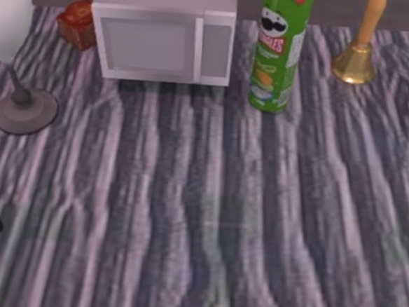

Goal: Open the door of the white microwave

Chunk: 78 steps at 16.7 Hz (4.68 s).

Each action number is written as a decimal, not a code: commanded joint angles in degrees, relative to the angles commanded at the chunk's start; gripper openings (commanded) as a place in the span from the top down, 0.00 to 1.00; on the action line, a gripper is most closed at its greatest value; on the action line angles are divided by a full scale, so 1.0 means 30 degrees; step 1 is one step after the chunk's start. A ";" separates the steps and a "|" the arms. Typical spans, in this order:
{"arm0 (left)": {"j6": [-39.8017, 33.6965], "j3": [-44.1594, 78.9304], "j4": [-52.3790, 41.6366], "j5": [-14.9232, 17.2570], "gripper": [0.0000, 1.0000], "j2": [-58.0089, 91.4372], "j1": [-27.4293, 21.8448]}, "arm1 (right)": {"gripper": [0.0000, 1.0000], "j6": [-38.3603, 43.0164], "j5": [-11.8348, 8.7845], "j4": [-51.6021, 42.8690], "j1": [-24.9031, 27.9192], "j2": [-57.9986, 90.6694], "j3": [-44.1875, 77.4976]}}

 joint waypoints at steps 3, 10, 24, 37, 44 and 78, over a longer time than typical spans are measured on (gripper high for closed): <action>-0.0045 0.0184 -0.0092 -0.0046 0.00 0.0191 -0.0081 | 0.00 0.0000 0.0000 0.0000 0.0000 0.0000 0.0000; -0.1778 0.6541 -0.2674 -0.1561 0.00 0.7227 -0.2470 | 0.00 0.0000 0.0000 0.0000 0.0000 0.0000 0.0000; -0.8405 2.8570 -0.9374 -0.6010 0.00 3.4300 -0.9897 | 0.00 0.0000 0.0000 0.0000 0.0000 0.0000 0.0000; -0.9464 3.2866 -1.1025 -0.6917 0.00 3.9718 -1.1324 | 0.00 0.0000 0.0000 0.0000 0.0000 0.0000 0.0000; -0.8607 3.4814 -0.8832 -0.6281 0.00 4.3659 -1.0353 | 0.00 0.0000 0.0000 0.0000 0.0000 0.0000 0.0000; -0.9099 3.1812 -0.7793 -0.6648 1.00 4.1853 -1.0921 | 0.00 0.0000 0.0000 0.0000 0.0000 0.0000 0.0000</action>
